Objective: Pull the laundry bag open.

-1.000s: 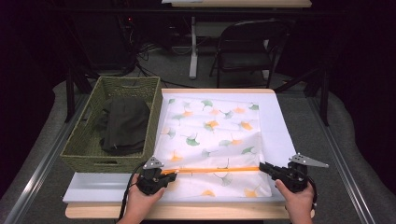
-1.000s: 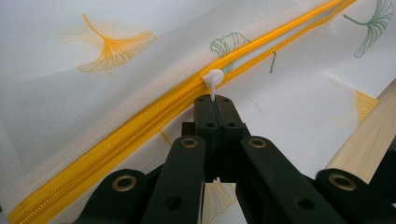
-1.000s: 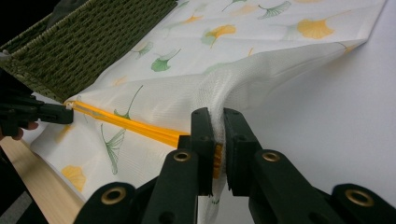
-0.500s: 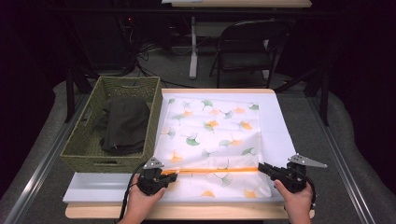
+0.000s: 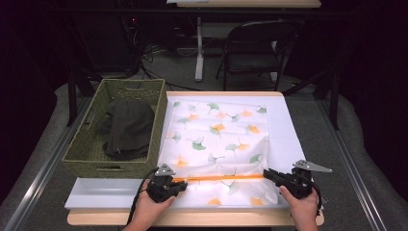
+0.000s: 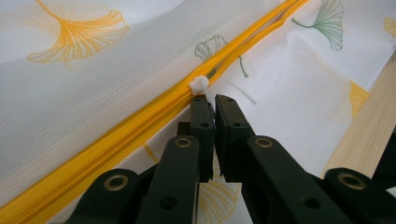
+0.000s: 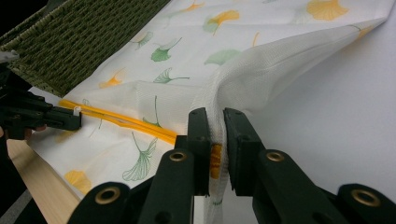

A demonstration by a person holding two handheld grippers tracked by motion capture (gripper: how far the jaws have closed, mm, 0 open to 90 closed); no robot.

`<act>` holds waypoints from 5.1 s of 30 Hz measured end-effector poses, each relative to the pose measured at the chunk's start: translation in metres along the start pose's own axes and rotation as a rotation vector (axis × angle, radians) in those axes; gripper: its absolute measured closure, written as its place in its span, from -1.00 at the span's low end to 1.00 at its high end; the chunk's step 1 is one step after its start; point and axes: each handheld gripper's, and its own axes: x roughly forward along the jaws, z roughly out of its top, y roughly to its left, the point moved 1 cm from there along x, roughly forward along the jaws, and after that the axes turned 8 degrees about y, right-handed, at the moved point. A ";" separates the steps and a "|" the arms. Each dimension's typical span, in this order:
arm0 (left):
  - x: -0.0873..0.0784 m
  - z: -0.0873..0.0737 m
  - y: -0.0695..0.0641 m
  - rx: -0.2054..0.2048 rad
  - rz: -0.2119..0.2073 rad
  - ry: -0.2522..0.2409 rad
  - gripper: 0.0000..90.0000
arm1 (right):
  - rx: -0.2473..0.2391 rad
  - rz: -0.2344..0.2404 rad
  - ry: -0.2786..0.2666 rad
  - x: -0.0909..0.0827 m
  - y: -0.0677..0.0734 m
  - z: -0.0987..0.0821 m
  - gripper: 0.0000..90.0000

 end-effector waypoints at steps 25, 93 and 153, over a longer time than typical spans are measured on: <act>-0.027 0.007 0.002 0.016 0.079 -0.087 1.00 | -0.037 0.016 -0.005 -0.005 0.009 0.004 0.85; -0.072 -0.033 0.041 -0.121 0.212 -0.075 1.00 | -0.043 -0.112 0.001 -0.014 -0.002 0.009 0.89; -0.092 -0.035 0.030 -0.117 0.201 -0.110 0.28 | -0.215 -0.204 0.056 0.004 0.011 -0.001 -0.01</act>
